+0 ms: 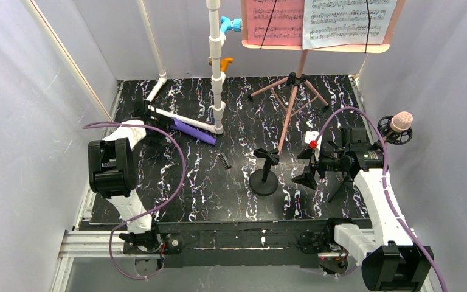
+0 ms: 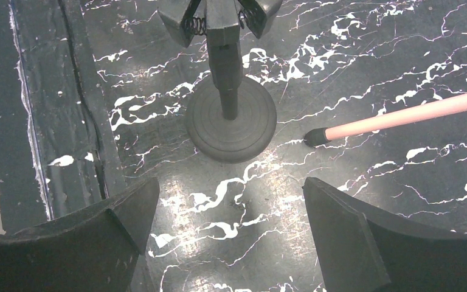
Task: Pack up the instrument practice props
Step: Place the microphone at the center of the board.
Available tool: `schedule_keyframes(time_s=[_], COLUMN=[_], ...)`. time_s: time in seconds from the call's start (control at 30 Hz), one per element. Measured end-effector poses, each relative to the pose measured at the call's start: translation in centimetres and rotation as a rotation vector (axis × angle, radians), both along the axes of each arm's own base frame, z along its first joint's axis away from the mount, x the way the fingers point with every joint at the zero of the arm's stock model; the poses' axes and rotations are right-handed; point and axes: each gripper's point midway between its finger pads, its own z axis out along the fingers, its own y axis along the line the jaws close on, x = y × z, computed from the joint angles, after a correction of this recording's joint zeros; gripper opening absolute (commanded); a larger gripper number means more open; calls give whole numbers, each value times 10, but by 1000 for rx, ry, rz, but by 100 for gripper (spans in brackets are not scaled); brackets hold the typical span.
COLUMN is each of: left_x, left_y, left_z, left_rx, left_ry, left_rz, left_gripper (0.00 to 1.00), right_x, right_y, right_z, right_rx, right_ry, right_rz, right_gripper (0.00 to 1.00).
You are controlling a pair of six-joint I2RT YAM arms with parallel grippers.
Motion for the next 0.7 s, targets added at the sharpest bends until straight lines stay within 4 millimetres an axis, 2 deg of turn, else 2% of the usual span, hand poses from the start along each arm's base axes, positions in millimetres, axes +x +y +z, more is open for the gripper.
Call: schedule_keyframes(time_s=[0.27, 0.43, 0.7], left_x=[-1, -1, -7], left_y=[-1, -3, -6], left_z=[1, 1, 3], left_rx=[-9, -16, -10], left_ry=[-3, -5, 1], left_rz=[-19, -34, -87], left_gripper=[89, 98, 98], right_x=[1, 1, -1], right_y=[-1, -2, -2], right_z=[-1, -3, -8], right_rx=[-6, -12, -16], right_ry=[0, 2, 13], right_rz=[-4, -7, -9], right_gripper=[98, 98, 98])
